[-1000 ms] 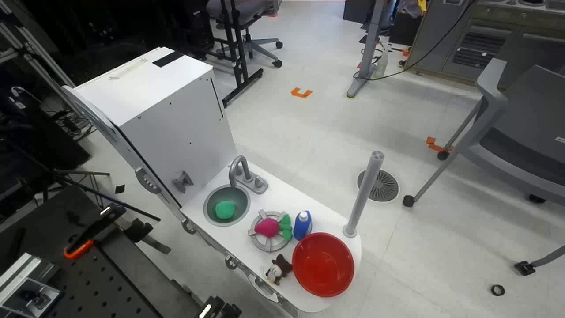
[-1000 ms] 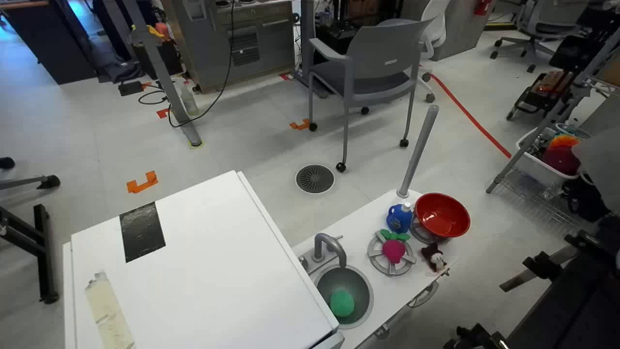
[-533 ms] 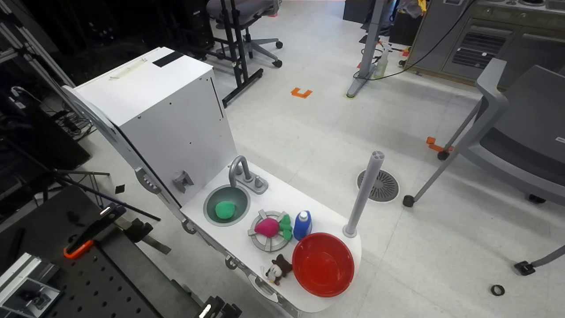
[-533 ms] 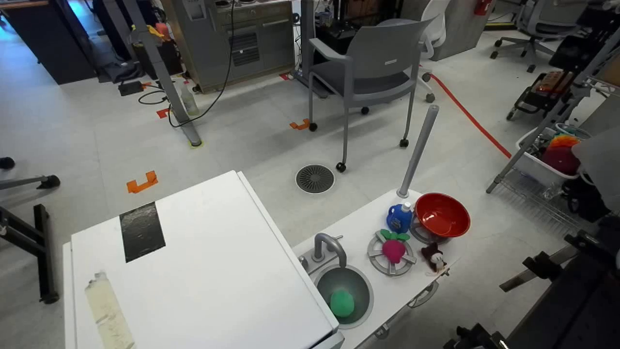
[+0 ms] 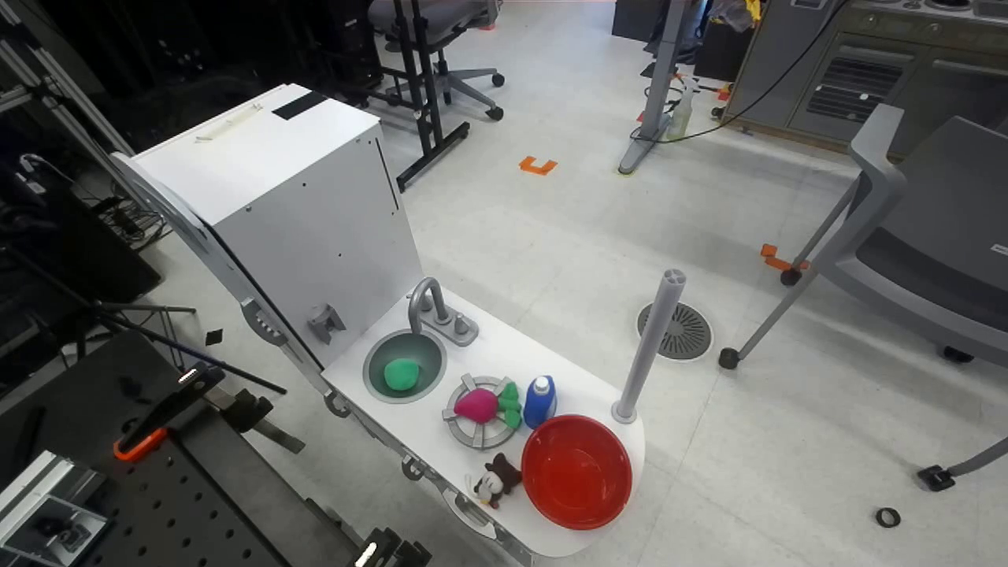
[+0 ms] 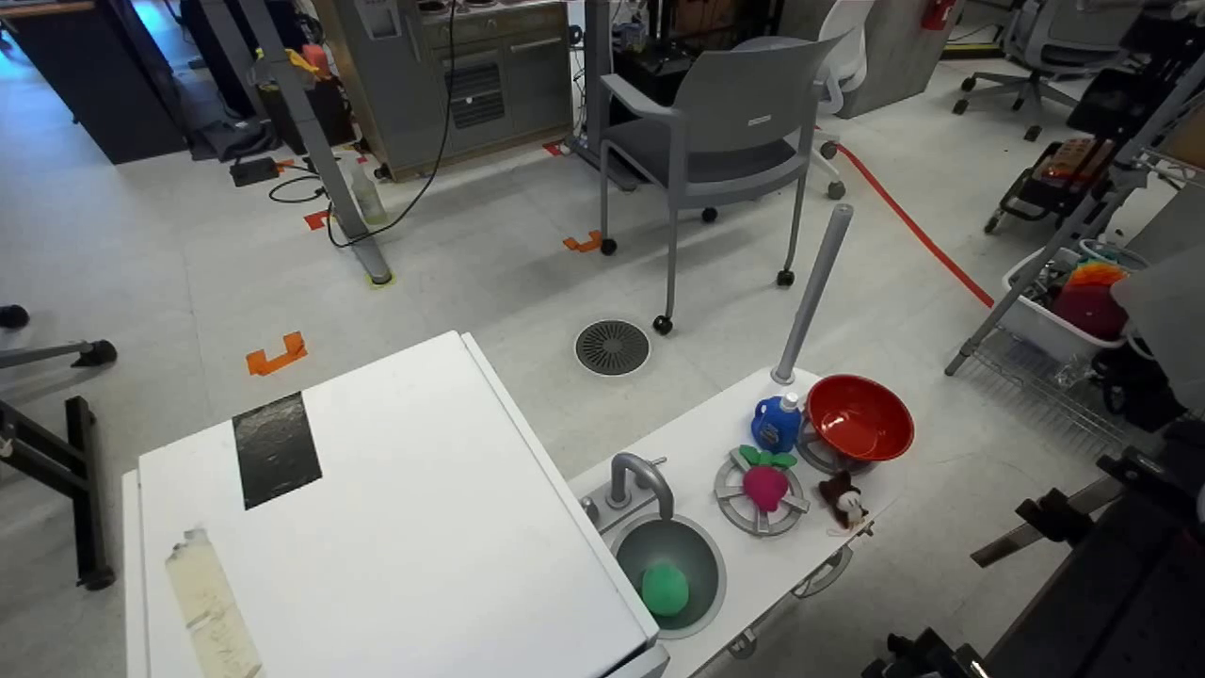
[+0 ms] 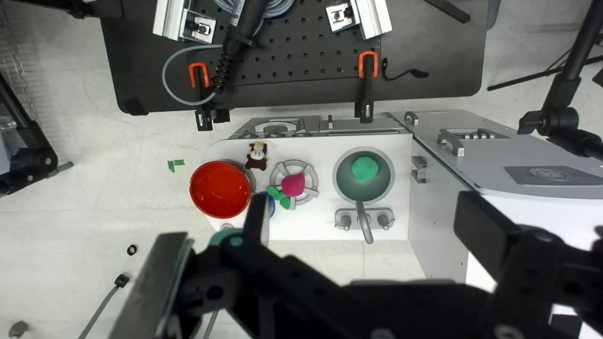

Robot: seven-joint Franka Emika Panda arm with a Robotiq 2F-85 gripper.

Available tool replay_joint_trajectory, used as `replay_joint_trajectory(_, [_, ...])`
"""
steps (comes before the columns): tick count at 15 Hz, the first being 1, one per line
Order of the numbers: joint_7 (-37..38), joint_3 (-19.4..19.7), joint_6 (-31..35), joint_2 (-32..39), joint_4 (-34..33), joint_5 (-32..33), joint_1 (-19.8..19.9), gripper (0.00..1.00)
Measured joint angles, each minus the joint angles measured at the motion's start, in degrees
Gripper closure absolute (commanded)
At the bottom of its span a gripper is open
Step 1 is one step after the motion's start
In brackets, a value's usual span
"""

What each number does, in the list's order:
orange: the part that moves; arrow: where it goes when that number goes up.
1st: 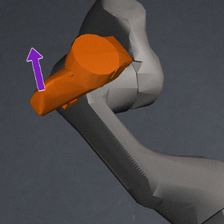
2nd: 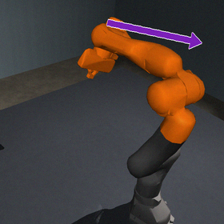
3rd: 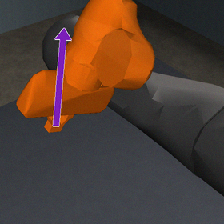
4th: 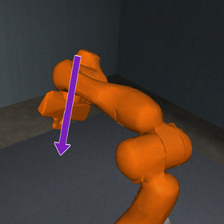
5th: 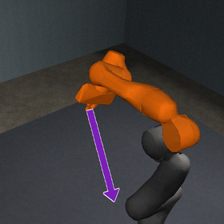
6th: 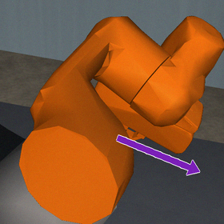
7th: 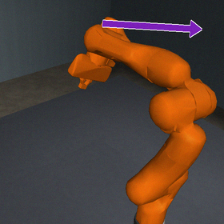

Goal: Move the blue bottle closer to you

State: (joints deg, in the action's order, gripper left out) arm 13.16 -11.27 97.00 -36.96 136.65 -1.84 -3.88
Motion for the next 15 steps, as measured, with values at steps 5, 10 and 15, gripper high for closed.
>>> replay_joint_trajectory(5, [-0.15, 1.55, 8.56, 6.97, 0.89, 4.42, 2.44, 0.0])
replay_joint_trajectory(10, [-0.06, 4.35, 27.04, 21.68, 2.07, 8.47, 5.38, 0.0])
replay_joint_trajectory(15, [0.38, 7.99, 42.51, 39.96, -0.63, 4.94, 5.97, 0.0])
